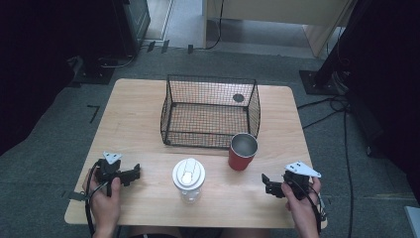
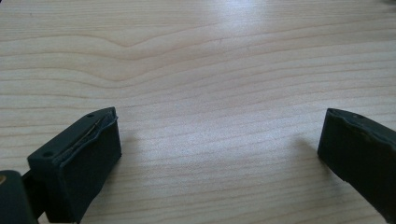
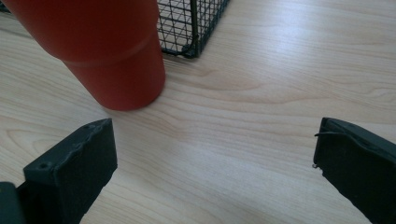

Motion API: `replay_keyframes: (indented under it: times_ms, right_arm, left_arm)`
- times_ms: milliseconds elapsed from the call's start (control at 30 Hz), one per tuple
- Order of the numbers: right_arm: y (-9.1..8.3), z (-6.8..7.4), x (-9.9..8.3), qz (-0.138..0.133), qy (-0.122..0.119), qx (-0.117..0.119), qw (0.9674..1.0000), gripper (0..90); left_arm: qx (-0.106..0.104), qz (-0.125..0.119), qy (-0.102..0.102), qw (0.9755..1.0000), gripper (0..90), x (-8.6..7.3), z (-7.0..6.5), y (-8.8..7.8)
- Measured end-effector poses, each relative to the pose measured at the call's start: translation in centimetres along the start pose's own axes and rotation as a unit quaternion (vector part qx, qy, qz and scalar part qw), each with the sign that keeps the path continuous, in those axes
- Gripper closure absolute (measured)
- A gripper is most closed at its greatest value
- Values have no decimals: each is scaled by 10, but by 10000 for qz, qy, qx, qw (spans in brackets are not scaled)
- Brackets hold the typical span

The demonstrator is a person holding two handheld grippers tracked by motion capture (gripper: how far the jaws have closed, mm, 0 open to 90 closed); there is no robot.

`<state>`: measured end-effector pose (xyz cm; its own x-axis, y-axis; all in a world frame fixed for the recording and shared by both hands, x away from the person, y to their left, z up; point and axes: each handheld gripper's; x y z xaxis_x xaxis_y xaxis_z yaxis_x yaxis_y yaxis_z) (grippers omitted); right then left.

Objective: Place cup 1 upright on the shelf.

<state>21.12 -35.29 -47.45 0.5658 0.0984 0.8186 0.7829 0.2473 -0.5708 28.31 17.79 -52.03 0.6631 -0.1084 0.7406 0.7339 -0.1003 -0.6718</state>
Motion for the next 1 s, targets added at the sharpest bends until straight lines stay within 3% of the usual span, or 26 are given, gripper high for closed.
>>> replay_keyframes:
  times_ms: [1000]
  right_arm:
    - [16,38,32,-194,-224,373,9989,0]
  left_arm:
    - [0,0,0,10000,0,0,0,0]
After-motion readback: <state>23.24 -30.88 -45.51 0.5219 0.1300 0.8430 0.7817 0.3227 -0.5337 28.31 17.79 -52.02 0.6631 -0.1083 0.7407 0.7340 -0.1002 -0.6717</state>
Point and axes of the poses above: each handheld gripper's, and its own axes: y roughly forward along the jaws, x roughly out of its top, z roughly to its left, and after that the axes turned 4 degrees about -z, right-handed
